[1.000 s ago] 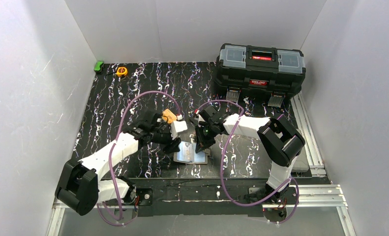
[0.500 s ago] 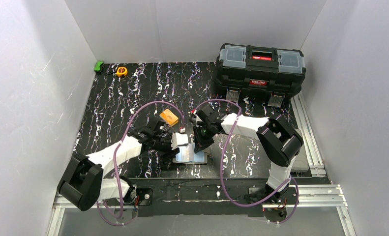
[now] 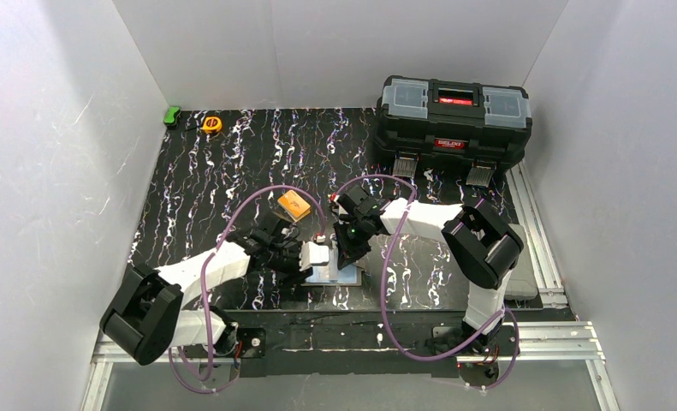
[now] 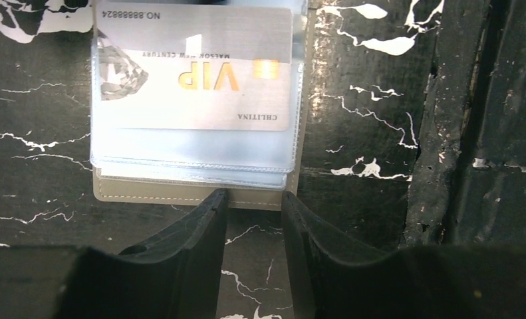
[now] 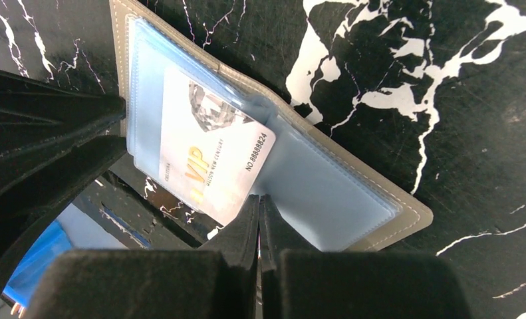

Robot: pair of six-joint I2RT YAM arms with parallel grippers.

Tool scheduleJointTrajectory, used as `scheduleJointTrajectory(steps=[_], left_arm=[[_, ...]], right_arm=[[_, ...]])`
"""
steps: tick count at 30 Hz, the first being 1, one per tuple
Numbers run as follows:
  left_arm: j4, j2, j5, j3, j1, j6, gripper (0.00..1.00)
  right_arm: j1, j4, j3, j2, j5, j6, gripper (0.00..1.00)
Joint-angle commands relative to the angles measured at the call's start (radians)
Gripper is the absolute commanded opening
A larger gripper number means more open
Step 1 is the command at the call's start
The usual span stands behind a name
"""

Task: Put the credit cards into the card holder
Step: Insert the credit card into the card holder.

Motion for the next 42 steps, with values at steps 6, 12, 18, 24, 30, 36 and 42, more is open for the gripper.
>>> scheduleJointTrajectory(steps=[6, 12, 18, 24, 30, 36, 42], left_arm=[[-0.044, -0.017, -0.038, -0.018, -0.049, 0.009, 0.32], [-0.078, -0.069, -0.077, -0.047, -0.052, -0.021, 0.27], [-0.059, -0.087, -0.088, -0.082, -0.058, -0.021, 0.26], [-0.033, -0.049, -0.094, -0.090, -0.061, -0.007, 0.26], [-0.013, -0.074, -0.093, -0.111, -0.065, -0.015, 0.26], [-0.001, -0.086, -0.095, -0.127, -0.066, -0.030, 0.26], [0.011, -0.085, -0.095, -0.128, -0.068, -0.032, 0.27]], right_arm=[[0.016, -0.012, 0.037, 0.018, 0.017, -0.013, 0.01], [0.035, -0.025, 0.063, 0.027, 0.030, -0.022, 0.01], [0.046, -0.030, 0.090, 0.042, 0.028, -0.024, 0.01], [0.055, -0.040, 0.127, 0.065, 0.017, -0.031, 0.01], [0.058, -0.038, 0.143, 0.090, -0.008, -0.032, 0.01], [0.068, -0.032, 0.160, 0.101, -0.035, -0.042, 0.01], [0.073, -0.031, 0.189, 0.103, -0.052, -0.046, 0.01]])
